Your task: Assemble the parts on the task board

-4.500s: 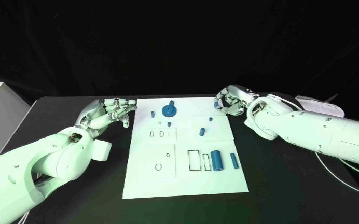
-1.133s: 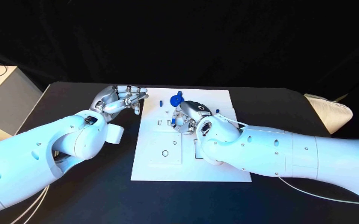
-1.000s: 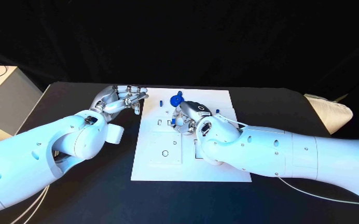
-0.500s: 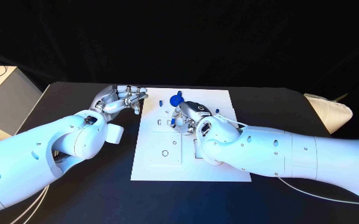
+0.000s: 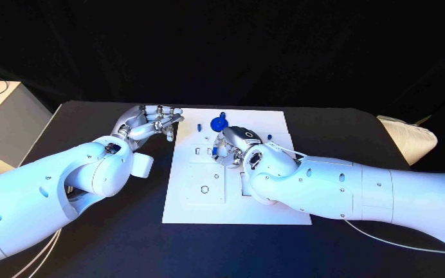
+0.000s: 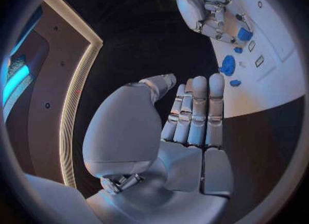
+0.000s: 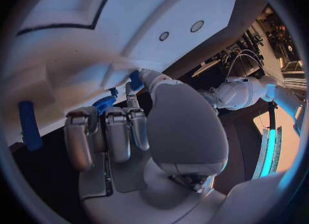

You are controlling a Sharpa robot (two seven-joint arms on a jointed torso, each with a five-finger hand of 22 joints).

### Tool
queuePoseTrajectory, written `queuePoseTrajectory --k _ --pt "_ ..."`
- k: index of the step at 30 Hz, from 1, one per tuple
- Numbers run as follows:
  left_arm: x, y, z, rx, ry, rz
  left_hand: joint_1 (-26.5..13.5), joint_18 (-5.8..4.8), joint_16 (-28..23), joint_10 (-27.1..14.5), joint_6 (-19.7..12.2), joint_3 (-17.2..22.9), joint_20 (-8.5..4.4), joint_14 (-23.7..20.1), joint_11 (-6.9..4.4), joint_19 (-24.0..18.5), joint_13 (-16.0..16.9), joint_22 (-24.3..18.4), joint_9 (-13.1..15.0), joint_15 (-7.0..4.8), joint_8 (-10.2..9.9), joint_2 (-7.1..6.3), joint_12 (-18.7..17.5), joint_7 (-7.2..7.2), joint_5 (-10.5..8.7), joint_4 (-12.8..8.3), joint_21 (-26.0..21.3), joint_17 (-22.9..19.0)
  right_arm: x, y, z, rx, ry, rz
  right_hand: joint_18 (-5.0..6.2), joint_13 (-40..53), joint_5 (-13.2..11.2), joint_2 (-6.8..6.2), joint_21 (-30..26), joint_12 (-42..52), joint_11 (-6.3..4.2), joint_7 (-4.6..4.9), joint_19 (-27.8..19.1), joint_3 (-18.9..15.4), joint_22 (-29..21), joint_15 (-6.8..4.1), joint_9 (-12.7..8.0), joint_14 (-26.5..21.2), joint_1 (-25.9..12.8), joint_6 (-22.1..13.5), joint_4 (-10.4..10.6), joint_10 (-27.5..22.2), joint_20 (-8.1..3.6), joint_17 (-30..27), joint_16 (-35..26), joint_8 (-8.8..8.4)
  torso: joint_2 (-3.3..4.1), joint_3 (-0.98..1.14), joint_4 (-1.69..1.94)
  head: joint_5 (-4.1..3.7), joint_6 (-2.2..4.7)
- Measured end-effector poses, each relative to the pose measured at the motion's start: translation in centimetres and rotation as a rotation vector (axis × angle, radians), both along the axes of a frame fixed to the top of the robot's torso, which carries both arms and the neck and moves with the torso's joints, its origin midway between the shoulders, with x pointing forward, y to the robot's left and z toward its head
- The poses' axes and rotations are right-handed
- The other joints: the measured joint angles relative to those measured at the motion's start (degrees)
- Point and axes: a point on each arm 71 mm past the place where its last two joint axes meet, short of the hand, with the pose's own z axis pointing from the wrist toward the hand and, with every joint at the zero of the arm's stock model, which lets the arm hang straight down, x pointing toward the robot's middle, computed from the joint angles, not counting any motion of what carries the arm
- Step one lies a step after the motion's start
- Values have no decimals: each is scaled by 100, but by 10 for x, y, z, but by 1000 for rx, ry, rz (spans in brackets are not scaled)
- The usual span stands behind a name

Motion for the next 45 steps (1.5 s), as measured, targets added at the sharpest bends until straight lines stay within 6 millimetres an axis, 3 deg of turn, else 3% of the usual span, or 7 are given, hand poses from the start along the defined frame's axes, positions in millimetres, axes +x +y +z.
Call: queuePoseTrajectory --k 15,20,30,33,36,40,45 --pt "0 0 0 1 2 0 0 0 0 0 0 0 0 0 0 0 0 0 -1 0 0 0 0 0 0 0 0 0 0 0 0 0 -2 2 0 4 -306 -73 0 -89 29 44 0 -217 -1 42 -35 -1 -73 -84 65 12 43 -1 0 -27 -2 -3 2 0 -8" --pt "0 0 0 2 3 0 0 0 0 -24 -21 0 -21 0 -20 -21 -1 0 -1 0 0 0 0 -21 0 0 29 -11 -1 0 0 3 -7 1 0 4 -1119 -19 0 -195 49 46 21 -797 -1 73 -66 -10 -244 -217 229 -9 63 -1 0 -27 -2 -3 2 0 -7" --pt "1 -1 -2 27 12 -10 -162 0 163 58 -217 -230 -31 5 -53 36 173 164 37 -5 42 -49 370 -28 -25 35 185 -49 -4 -6 2 20 -25 -7 0 3 -1174 141 0 -278 70 77 1 -1802 -2 82 -90 -2 -421 -348 255 11 84 -2 0 -27 -7 2 2 15 -8" --pt "3 -3 -5 53 17 -15 -260 1 519 3 -270 -553 -49 238 -91 310 611 462 162 -44 315 12 1053 -39 -25 105 404 173 -6 -12 4 34 -37 -7 0 3 -1149 141 0 -278 90 97 1 -1862 -2 82 -100 -2 -422 -381 256 -9 83 -2 0 -27 -15 10 -5 31 11" --pt "5 -5 -8 81 26 -18 -281 -1 1588 -363 -361 -925 -98 1054 -173 612 1661 825 422 -116 875 81 2584 -95 -25 241 658 1416 -6 -19 8 52 -56 -2 -1 3 -1023 169 0 -278 95 109 23 -1910 -2 112 -120 -2 -394 -436 255 -5 105 -2 0 -27 -27 25 -19 49 39" --pt "11 -8 -14 138 49 -18 -496 -231 2601 -695 -511 -1179 -217 1985 -306 1355 3030 1750 865 -227 1782 156 4773 -245 1 756 1201 2895 -3 -31 20 97 -99 28 -1 2 -634 305 0 -277 142 140 1 -1918 -3 123 -149 -1 -234 -507 248 2 125 -2 0 -27 -58 52 -48 90 62" --pt "20 -10 -17 236 84 -30 -971 -357 3025 -31 -699 -1304 -297 2345 -390 1944 4410 2552 1142 -299 2327 331 6201 -327 1 910 1620 3266 4 -52 38 163 -136 52 0 2 -337 411 0 -305 142 109 1 -1881 -3 123 -146 -1 -115 -441 232 3 125 -2 0 10 -123 101 -90 154 59"
